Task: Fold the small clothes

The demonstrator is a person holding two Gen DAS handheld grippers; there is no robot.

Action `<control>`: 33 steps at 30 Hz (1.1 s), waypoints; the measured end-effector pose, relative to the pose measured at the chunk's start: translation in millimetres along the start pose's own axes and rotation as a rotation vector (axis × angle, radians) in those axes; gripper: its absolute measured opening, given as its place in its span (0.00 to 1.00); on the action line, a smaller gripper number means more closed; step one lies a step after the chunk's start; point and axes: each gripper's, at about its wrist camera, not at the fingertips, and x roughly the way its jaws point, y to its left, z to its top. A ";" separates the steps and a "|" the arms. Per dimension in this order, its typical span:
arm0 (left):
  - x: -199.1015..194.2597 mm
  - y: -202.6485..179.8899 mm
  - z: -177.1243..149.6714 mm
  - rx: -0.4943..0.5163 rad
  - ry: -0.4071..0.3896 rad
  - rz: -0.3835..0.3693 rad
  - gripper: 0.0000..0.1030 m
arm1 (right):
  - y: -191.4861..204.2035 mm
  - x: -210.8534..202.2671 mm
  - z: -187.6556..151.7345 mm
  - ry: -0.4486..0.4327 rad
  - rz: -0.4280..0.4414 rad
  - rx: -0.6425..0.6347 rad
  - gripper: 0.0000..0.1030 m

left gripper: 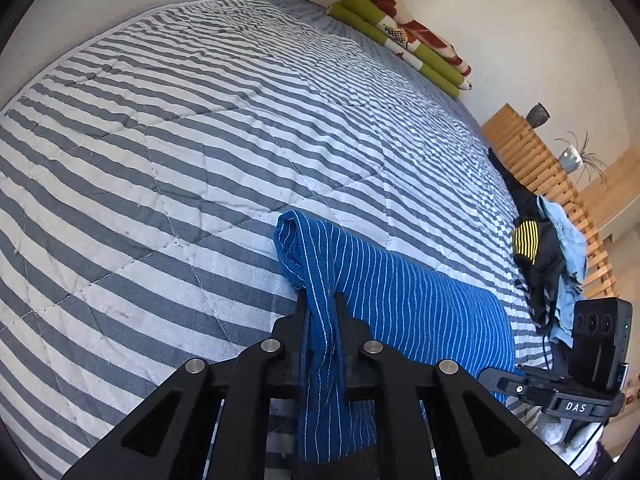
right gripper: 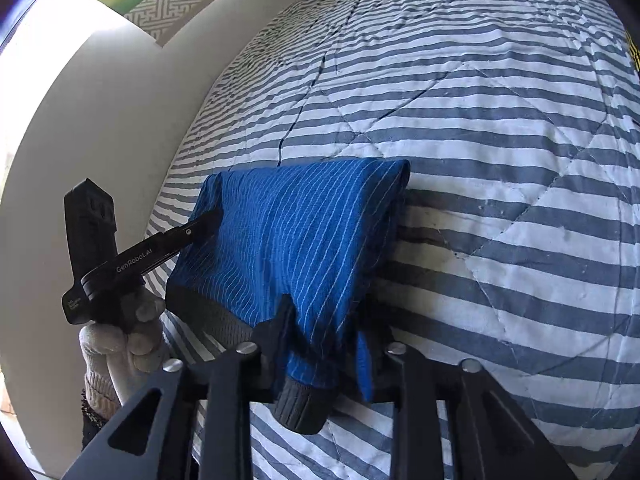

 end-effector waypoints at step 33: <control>-6.7 198.0 285.2 -0.138 -0.180 0.391 0.21 | 156.5 175.7 230.2 -0.147 0.023 -0.262 0.16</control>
